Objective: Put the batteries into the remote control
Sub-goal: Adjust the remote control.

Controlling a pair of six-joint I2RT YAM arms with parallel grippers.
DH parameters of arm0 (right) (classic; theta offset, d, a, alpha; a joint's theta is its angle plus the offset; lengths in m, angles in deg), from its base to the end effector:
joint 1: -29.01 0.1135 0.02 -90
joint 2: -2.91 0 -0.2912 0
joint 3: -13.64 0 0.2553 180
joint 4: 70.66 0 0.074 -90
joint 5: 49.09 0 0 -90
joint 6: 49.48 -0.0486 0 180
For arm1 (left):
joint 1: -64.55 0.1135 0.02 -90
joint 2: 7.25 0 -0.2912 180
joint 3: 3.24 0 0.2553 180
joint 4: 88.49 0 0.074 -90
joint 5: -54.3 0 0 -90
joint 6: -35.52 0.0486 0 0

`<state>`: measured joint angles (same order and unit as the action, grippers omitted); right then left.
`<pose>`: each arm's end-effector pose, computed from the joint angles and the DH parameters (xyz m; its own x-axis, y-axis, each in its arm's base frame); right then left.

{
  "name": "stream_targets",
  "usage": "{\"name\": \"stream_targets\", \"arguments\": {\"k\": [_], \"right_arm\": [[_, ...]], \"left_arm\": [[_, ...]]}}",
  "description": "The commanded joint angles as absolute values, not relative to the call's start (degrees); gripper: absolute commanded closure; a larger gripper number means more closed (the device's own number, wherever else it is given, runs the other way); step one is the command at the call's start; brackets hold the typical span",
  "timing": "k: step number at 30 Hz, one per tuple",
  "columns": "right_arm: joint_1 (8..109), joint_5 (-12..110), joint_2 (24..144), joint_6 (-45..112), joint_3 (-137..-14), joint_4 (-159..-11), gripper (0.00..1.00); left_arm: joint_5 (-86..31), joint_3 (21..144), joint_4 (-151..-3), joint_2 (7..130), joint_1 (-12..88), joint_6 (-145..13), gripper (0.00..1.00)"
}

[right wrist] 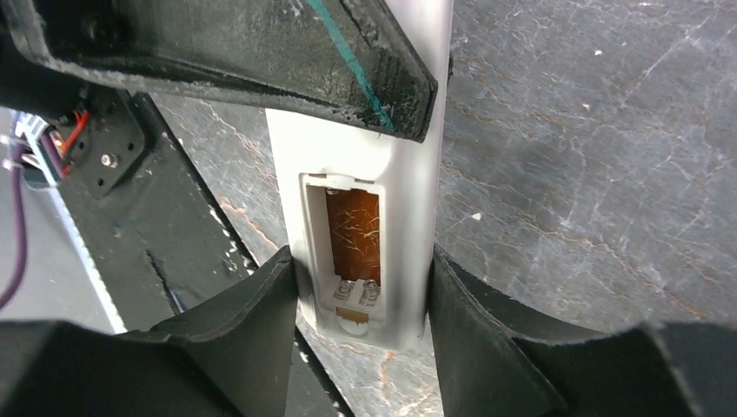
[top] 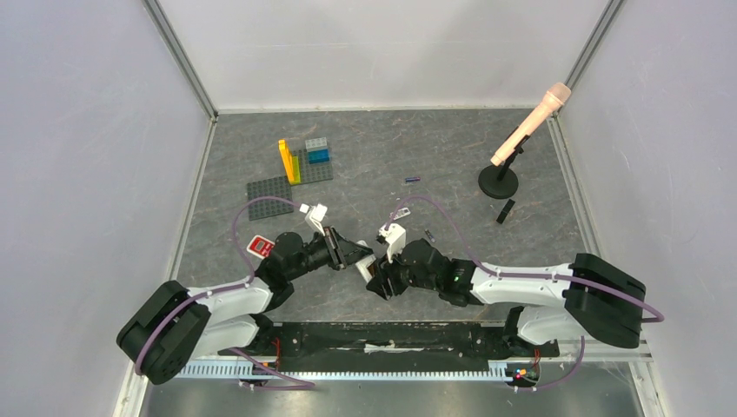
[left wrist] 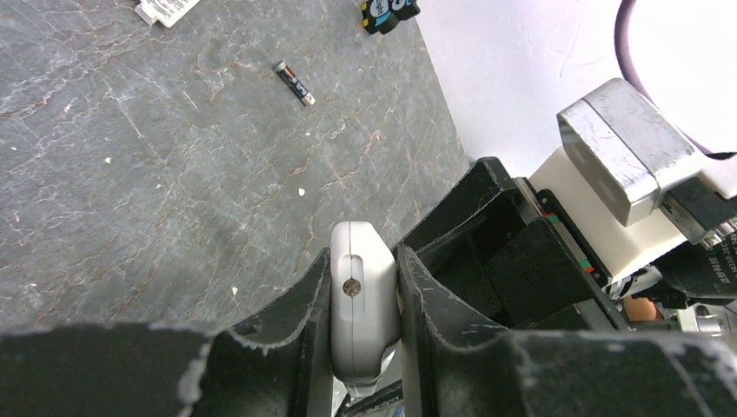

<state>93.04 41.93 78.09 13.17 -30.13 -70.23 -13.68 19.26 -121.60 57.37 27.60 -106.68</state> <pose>0.1168 0.2418 0.1989 -0.6162 -0.2162 -0.7573 -0.7008 0.5893 0.4020 0.1506 -0.1361 0.1867 -0.7509 -0.3518 -0.5589 0.4240 0.3920 -0.8164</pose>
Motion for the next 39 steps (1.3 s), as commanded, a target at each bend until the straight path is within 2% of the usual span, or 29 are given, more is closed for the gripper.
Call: {"name": "stream_targets", "arguments": {"k": [1,5,16,17,22,24,26,28,29,31,33,35,39], "right_arm": [[93.1,42.6,78.4,1.8,-35.2,-65.3,0.65],[93.0,41.3,78.9,-0.5,-36.3,-66.5,0.64],[93.0,38.7,80.0,-3.2,-37.7,-68.0,0.6],[93.0,38.6,80.1,-3.1,-37.8,-68.2,0.6],[92.9,37.8,80.3,-2.6,-37.7,-69.3,0.55],[92.9,37.4,79.9,-2.0,-37.4,-69.9,0.45],[92.9,35.7,78.9,-1.1,-37.2,-71.6,0.27],[92.9,33.2,76.8,0.5,-36.8,-73.4,0.14],[92.6,31.5,75.1,1.4,-36.5,-74.8,0.08],[91.5,28.6,71.7,2.6,-35.6,-77.0,0.05],[88.2,28.2,68.3,3.2,-34.5,-79.0,0.06],[83.0,31.0,66.3,4.0,-33.4,-80.6,0.11],[74.5,30.6,68.8,10.0,-35.2,-87.4,0.29]], "left_arm": [[-18.1,18.4,-122.8,56.9,27.2,-104.9,0.76],[-18.0,17.8,-123.2,56.7,27.1,-104.8,0.67],[-18.2,17.0,-122.6,56.5,26.9,-103.4,0.59],[-18.4,16.9,-122.3,56.4,26.9,-103.3,0.61],[-20.3,17.2,-120.3,54.6,26.9,-102.8,0.94],[-21.0,17.3,-119.0,53.7,26.9,-102.3,0.98],[-21.7,17.3,-117.4,52.6,26.9,-101.4,0.98],[-23.1,17.2,-114.9,51.0,26.9,-100.7,0.98],[-23.9,17.1,-113.3,50.3,26.9,-100.3,0.98],[-26.2,17.3,-109.2,47.6,26.9,-99.3,0.98],[-29.1,17.5,-104.6,44.9,26.9,-98.6,0.98],[-31.5,17.7,-100.7,42.1,26.9,-97.8,0.98],[-33.5,17.9,-96.6,37.9,26.9,-96.9,0.98]]}}
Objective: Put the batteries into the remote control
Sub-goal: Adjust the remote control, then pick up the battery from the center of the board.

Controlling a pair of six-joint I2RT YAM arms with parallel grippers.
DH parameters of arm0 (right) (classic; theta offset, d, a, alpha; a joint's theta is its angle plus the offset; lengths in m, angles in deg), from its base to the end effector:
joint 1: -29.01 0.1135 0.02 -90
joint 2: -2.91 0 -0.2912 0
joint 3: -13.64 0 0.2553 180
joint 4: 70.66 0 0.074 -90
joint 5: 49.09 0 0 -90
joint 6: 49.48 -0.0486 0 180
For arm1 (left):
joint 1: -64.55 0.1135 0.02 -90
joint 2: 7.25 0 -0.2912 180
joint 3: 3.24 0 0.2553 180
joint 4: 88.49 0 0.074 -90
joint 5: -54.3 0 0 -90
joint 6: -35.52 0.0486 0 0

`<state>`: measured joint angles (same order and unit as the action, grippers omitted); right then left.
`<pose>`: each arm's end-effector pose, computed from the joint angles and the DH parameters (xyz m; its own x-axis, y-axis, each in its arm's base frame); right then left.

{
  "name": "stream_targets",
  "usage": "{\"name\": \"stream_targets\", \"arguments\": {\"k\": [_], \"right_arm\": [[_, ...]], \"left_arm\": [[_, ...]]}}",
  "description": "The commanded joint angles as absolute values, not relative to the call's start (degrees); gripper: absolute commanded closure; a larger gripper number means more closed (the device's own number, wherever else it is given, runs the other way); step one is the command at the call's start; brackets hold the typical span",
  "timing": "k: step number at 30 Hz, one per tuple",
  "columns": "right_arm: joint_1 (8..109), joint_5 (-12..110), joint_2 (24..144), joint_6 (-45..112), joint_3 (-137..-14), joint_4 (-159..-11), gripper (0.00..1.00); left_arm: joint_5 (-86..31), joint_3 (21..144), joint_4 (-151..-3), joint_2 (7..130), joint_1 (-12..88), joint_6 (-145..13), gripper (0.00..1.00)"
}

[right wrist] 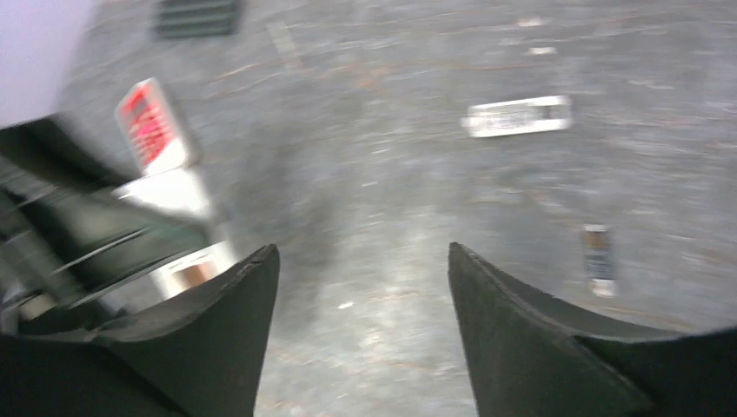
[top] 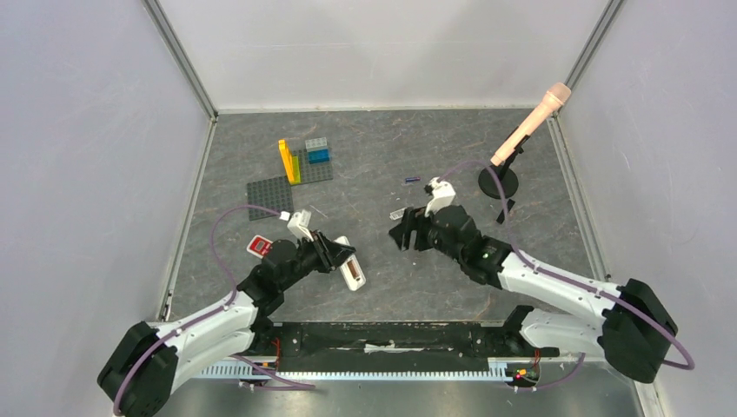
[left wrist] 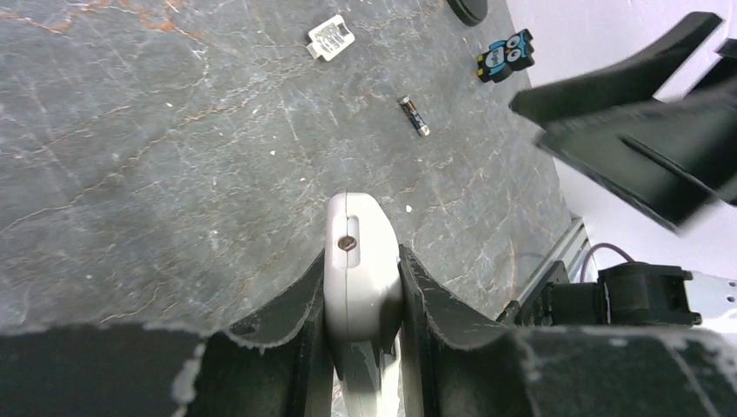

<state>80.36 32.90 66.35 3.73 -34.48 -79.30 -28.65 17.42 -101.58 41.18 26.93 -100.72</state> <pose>0.1599 0.1892 0.2569 -0.6186 0.1760 -0.7657 -0.4037 0.7649 0.5020 0.1317 -0.1091 0.1814 -0.6443 -0.4084 -0.6466 0.3391 0.6053 -0.7202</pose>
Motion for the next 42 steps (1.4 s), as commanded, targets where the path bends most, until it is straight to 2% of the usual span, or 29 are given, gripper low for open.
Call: {"name": "stream_targets", "arguments": {"k": [1,3,6,9,12,20,30,37,42], "right_arm": [[73.3,29.7,70.6,11.8,-36.4,-89.7,0.32],[71.3,27.7,74.4,14.4,-39.1,-93.1,0.38],[68.1,26.7,78.5,16.2,-41.7,-94.1,0.39],[65.8,27.5,82.1,17.0,-43.5,-91.9,0.35],[65.1,26.6,86.9,18.7,-47.3,-89.3,0.27],[63.0,25.5,103.6,36.8,-63.9,-85.9,0.25],[53.9,50.7,120.7,56.1,-86.8,-97.7,0.26],[51.0,60.8,130.4,66.3,-100.1,-113.5,0.29],[50.3,62.1,132.7,71.4,-103.4,-120.0,0.31]], "left_arm": [[-33.4,18.1,-95.9,37.3,26.9,-96.8,0.98],[-33.0,18.6,-94.5,36.7,26.9,-96.5,0.98],[-32.8,19.0,-93.1,36.1,26.9,-96.3,0.98],[-32.9,19.2,-92.8,36.2,26.9,-96.4,0.98],[-33.0,19.8,-92.4,36.8,27.0,-96.3,0.98],[-31.6,21.6,-91.7,38.7,27.0,-97.1,0.98],[-29.2,25.2,-90.7,42.6,27.2,-97.6,0.98],[-26.6,26.5,-93.3,46.5,27.2,-97.8,0.98],[-26.1,25.9,-94.6,47.0,27.2,-97.6,0.98]]}}
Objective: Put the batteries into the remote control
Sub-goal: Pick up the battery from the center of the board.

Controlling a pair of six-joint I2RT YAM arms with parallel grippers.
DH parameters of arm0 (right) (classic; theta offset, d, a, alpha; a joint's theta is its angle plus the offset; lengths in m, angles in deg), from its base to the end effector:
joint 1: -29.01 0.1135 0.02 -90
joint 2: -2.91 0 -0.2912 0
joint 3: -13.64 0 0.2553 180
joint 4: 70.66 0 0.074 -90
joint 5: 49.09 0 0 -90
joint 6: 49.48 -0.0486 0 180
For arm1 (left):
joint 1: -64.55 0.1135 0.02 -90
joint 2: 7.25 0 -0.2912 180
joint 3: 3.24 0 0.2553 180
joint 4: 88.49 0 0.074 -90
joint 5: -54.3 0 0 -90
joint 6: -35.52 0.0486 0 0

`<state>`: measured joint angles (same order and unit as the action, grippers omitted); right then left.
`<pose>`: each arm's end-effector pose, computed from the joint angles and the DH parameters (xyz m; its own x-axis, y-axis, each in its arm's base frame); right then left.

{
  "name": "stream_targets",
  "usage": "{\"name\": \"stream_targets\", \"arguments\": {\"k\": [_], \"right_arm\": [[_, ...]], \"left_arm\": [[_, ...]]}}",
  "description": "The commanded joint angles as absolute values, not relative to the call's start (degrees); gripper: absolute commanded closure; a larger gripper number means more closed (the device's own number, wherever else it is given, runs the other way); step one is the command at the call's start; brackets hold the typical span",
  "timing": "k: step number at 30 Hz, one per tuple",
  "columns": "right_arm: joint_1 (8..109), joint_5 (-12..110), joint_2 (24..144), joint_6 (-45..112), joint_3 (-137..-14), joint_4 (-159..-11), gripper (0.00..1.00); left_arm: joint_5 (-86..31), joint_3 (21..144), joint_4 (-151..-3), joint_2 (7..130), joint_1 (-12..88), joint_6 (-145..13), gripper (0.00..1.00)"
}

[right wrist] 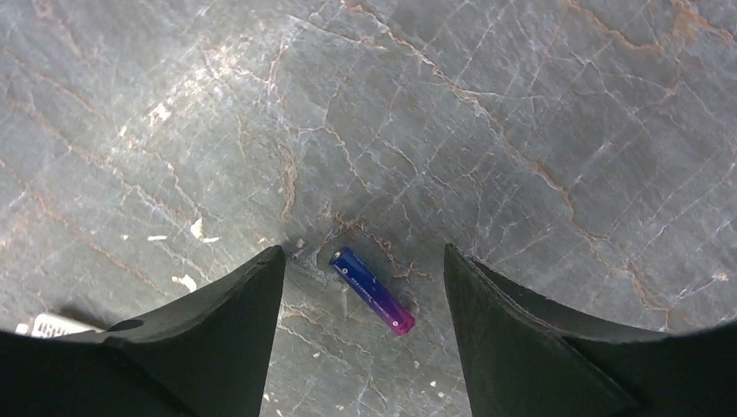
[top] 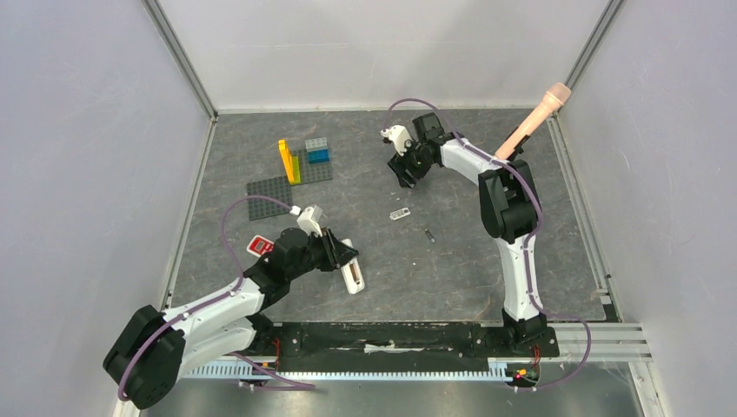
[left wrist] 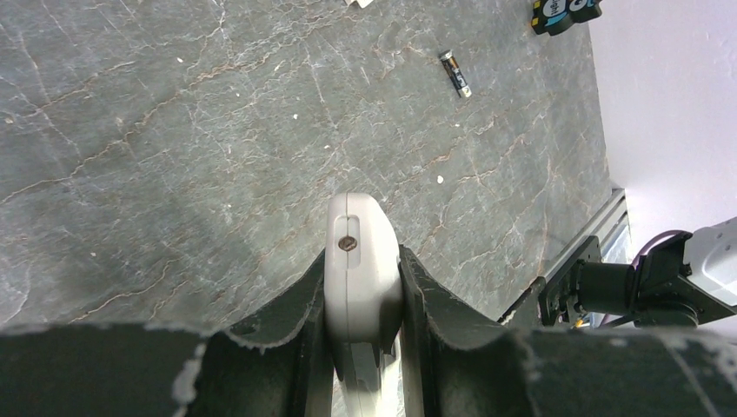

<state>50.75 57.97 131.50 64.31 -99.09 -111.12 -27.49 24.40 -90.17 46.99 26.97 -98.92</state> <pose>0.4722 0.2036 0.1711 -0.5035 -0.6159 -0.6059 -0.7741 0.6331 -0.0003 0.1454 -0.1207 0.1840 -0.7329 -0.3104 -0.6054 0.2705 0.6836 -0.6779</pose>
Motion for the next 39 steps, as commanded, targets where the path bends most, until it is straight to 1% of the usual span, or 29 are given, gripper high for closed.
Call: {"name": "stream_targets", "arguments": {"k": [1,7,9,10,14,17,21,24,29,34,39], "right_arm": [[50.2,61.5,133.0,72.0,-103.7,-121.0,0.31],[50.2,57.5,134.3,74.3,-104.3,-125.3,0.38],[50.2,57.9,134.9,74.5,-105.0,-126.0,0.42],[50.2,58.1,135.1,74.4,-105.3,-126.0,0.45],[50.2,57.6,136.4,72.5,-106.6,-125.8,0.67],[50.3,55.6,136.6,70.1,-106.7,-124.7,0.8],[50.3,55.2,133.7,67.3,-102.8,-120.8,0.91],[50.3,57.5,128.6,64.5,-97.3,-115.7,0.95],[50.8,63.7,116.0,56.9,-84.6,-104.1,0.95],[52.9,67.2,96.8,45.9,-65.9,-86.1,0.94],[56.8,67.1,79.5,34.6,-50.6,-70.4,0.94]], "left_arm": [[-26.2,25.9,-94.5,46.9,27.2,-97.4,0.98],[-26.7,26.0,-94.3,46.8,27.4,-96.6,0.98],[-26.5,25.9,-94.3,46.8,27.4,-96.5,0.98],[-26.5,25.9,-94.3,46.8,27.4,-96.5,0.98],[-26.3,25.7,-94.2,46.5,27.5,-96.5,0.98],[-26.3,25.6,-94.0,46.0,27.5,-96.4,0.98],[-26.6,25.4,-93.9,45.3,27.6,-96.4,0.98],[-26.6,25.3,-94.1,44.9,27.6,-96.4,0.98],[-25.5,23.7,-98.7,44.1,27.5,-96.6,0.98],[-22.3,21.9,-106.2,41.9,27.6,-94.9,0.98],[-17.8,22.4,-110.9,39.5,27.6,-91.9,0.98]]}}
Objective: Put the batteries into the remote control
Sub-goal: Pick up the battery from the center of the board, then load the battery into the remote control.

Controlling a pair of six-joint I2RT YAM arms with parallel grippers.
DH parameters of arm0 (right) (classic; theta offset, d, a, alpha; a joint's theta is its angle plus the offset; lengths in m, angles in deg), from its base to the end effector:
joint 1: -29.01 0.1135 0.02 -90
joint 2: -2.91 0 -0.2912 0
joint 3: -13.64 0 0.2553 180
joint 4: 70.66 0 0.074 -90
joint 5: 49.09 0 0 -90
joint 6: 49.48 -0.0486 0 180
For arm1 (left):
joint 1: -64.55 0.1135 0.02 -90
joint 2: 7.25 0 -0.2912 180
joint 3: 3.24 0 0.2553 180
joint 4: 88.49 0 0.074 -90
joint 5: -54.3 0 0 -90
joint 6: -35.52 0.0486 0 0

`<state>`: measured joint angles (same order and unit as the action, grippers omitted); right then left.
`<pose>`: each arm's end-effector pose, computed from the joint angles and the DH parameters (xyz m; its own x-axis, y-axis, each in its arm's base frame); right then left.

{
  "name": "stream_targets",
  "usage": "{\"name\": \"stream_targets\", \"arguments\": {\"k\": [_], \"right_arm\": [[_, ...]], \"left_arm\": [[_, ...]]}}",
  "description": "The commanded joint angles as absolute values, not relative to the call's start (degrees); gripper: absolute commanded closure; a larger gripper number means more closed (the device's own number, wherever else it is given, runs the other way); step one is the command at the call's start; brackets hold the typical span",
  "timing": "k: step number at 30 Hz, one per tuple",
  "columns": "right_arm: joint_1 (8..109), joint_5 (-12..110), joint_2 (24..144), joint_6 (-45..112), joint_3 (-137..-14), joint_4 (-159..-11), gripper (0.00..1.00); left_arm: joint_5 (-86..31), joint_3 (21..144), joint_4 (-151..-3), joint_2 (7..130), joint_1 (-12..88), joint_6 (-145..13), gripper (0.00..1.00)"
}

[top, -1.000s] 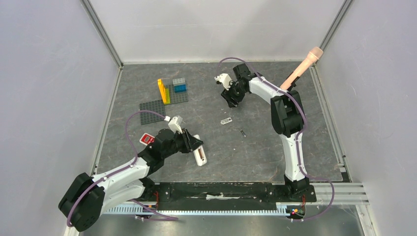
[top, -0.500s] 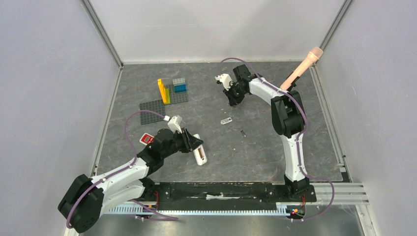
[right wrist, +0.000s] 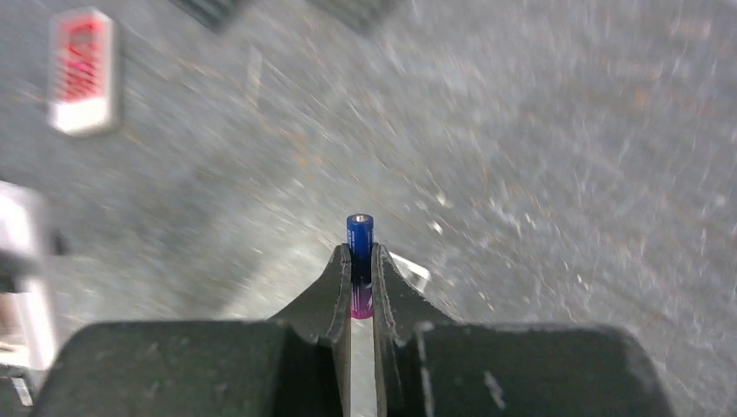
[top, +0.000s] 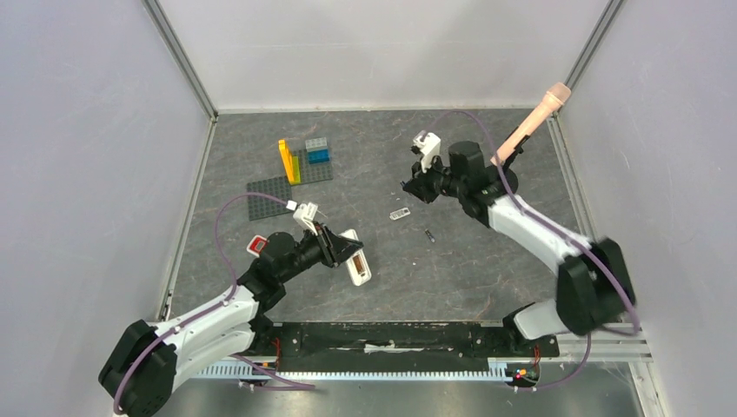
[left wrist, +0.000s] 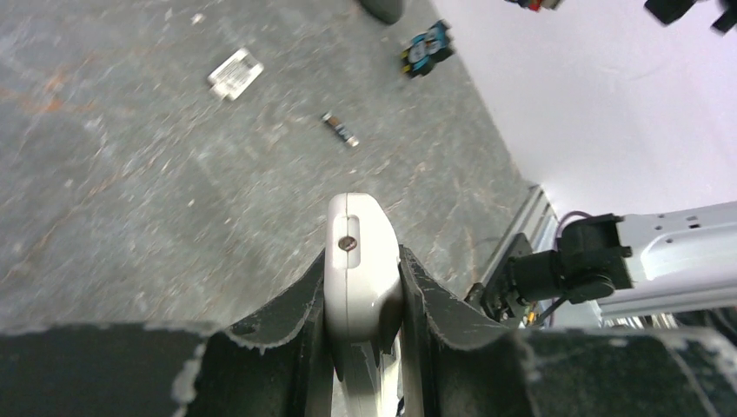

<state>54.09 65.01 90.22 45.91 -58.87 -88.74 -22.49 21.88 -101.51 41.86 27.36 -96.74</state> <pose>0.3109 0.1674 0.2749 -0.4240 -0.2931 -0.8569 -0.7406 0.6568 0.1418 0.1381 -0.1187 0.2068 -0.6281 -0.3452 -0.6973 0.4658 0.5510 -0.6924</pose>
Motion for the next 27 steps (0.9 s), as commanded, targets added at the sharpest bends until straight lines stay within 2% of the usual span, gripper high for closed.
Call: {"name": "stream_targets", "arguments": {"k": [1,7,12,19,27], "right_arm": [[57.8,66.9,76.2,32.9,-47.7,-67.7,0.94],[66.5,61.7,60.3,22.8,-33.4,-53.6,0.93],[74.3,52.3,54.3,15.3,-26.3,-46.2,0.93],[84.4,42.6,54.6,13.5,-24.5,-42.5,0.93],[90.4,39.8,61.3,16.7,-27.5,-42.0,0.92]], "left_arm": [[-16.5,22.8,-111.5,39.1,27.6,-91.4,0.98],[-20.2,25.9,-108.3,36.1,27.6,-93.9,0.98],[-25.2,29.7,-102.8,35.7,27.6,-101.4,0.98],[-26.7,30.9,-101.1,35.9,27.6,-108.2,0.98],[-27.5,32.3,-96.5,36.2,27.6,-111.0,0.98]]}}
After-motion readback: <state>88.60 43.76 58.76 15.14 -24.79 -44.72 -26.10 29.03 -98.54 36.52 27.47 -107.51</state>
